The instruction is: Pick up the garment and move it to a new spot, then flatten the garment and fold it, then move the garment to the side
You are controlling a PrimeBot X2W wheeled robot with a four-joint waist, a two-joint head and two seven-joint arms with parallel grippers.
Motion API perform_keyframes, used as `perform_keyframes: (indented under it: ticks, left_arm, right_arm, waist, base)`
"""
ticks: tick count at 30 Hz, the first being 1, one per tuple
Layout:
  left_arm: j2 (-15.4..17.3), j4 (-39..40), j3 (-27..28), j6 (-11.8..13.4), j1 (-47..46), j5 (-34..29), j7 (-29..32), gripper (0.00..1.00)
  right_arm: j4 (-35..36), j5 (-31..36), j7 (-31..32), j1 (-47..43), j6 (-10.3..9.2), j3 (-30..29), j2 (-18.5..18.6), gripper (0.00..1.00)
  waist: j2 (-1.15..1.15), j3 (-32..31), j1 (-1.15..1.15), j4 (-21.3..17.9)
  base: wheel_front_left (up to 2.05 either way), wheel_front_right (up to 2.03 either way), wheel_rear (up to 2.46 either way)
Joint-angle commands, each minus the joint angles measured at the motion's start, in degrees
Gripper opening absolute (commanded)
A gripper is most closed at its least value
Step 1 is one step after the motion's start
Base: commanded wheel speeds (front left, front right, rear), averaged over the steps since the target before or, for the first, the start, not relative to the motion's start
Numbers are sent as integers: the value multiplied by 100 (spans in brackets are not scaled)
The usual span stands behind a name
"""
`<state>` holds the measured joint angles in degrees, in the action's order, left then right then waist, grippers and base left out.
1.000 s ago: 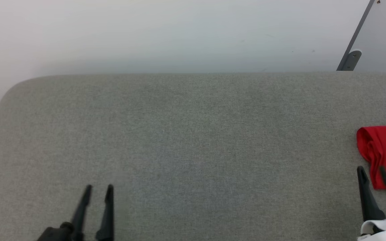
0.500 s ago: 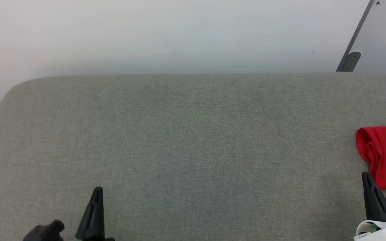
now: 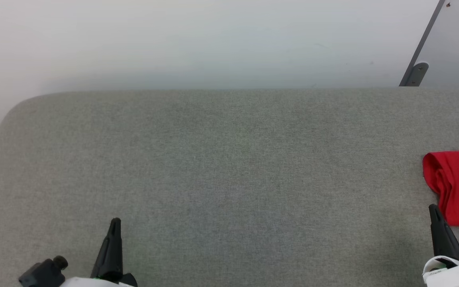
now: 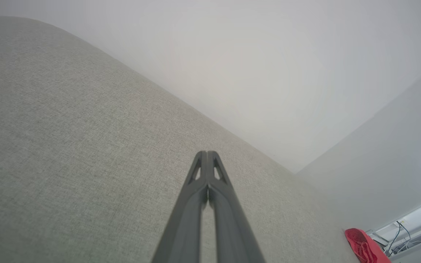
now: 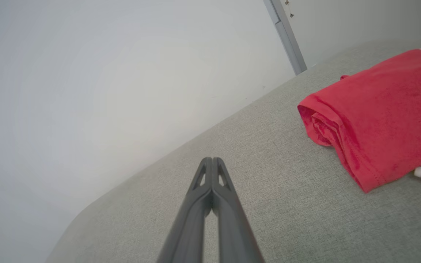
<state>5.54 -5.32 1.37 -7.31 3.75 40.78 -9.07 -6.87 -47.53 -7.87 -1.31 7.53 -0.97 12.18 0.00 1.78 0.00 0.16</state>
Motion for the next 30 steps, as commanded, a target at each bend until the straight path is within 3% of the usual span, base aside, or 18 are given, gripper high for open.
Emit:
perform_keyframes:
  ticks: [1,30]
  left_arm:
    - [39,40,17,-12,-124,169,26,0]
    - [6,-302,99,-18,-476,2266,545,0]
  right_arm:
    - [49,-163,36,172,-2,-49,17,0]
    - [-249,-1936,559,414,-4,-208,-326,0]
  waist:
    - [0,-1,0,0]
    - [0,-49,0,-5]
  base:
    - [0,0,0]
    - [0,0,0]
